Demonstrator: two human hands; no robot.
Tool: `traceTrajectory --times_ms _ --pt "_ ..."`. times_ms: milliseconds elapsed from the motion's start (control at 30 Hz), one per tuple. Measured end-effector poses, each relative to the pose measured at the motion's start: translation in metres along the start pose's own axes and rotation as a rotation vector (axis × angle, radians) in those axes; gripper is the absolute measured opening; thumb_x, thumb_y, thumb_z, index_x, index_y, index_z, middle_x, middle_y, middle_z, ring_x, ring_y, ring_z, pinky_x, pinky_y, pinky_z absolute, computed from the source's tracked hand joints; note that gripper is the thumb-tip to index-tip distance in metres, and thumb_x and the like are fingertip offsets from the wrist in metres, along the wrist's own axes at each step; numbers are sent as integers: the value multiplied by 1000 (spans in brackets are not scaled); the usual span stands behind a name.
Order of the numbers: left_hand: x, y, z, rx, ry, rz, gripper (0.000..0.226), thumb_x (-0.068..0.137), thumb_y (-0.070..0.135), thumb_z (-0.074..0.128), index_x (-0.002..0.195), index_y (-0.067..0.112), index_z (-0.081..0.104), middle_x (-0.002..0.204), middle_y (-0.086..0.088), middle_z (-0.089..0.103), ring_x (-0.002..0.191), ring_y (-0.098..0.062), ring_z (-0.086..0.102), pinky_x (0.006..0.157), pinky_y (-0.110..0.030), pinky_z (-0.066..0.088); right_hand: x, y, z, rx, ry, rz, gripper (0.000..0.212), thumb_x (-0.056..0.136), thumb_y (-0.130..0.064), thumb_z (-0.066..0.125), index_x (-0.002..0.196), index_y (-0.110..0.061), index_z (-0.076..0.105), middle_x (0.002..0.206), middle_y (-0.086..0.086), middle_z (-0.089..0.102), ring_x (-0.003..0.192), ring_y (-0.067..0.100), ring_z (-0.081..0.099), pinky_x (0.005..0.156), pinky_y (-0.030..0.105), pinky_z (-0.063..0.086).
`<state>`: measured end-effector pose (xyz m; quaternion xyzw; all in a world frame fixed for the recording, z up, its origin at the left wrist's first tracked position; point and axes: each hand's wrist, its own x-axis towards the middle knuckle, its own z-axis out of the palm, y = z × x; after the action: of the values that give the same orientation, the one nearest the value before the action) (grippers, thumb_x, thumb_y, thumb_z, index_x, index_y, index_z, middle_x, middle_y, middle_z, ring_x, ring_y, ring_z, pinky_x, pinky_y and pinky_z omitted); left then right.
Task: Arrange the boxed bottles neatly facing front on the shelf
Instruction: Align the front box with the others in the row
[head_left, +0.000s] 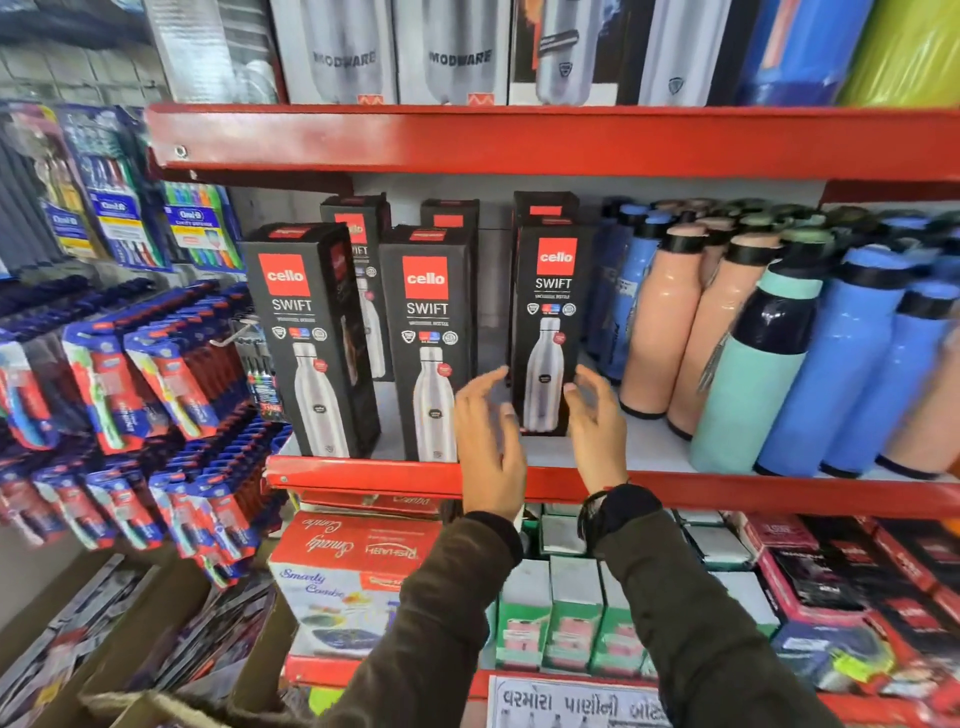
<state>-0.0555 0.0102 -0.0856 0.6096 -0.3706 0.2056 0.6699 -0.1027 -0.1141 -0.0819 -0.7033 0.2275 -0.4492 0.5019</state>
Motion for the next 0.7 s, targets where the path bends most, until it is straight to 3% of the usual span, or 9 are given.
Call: traceTrajectory --times_ms 100,133,267,433,567,700 --pt "13 0 27 -7 -121 -64 43 106 13 40 149 15 40 150 3 42 143 -11 39 120 -23 28 21 8 -4 14 -21 37 43 103 -23 52 145 -14 47 150 7 51 136 21 50 110 27 37" --pt "20 -2 33 -14 -143 -122 46 106 12 39 152 11 35 155 1 37 147 -11 33 121 -19 23 28 11 -3 14 -33 54 45 103 -23 51 147 -13 44 152 8 48 139 22 47 113 30 35" --pt "46 -16 50 -37 -169 -347 52 107 10 35 157 5 21 165 -9 23 154 -18 20 118 -14 13 55 23 0 -50 -122 114 52 105 -28 47 153 -13 34 160 8 38 147 24 36 108 21 24" --pt "59 -44 61 -70 -209 -633 49 108 25 33 155 12 30 162 -8 35 151 -22 31 112 -18 21 68 38 3 -69 -225 138 55 104 -32 49 153 -14 33 160 6 37 147 22 34 104 19 23" --pt "61 -52 63 -58 -176 -667 42 107 25 38 147 14 47 150 -9 52 142 -24 45 103 -16 27 68 43 3 -42 -189 131 49 103 -31 51 148 -16 42 152 7 48 141 22 44 103 23 29" --pt "57 -52 59 -36 -170 -643 41 105 24 43 143 13 51 144 -10 58 136 -25 51 99 -16 31 64 44 -2 -32 -168 93 41 103 -26 50 142 -16 49 143 8 56 134 23 51 104 27 37"
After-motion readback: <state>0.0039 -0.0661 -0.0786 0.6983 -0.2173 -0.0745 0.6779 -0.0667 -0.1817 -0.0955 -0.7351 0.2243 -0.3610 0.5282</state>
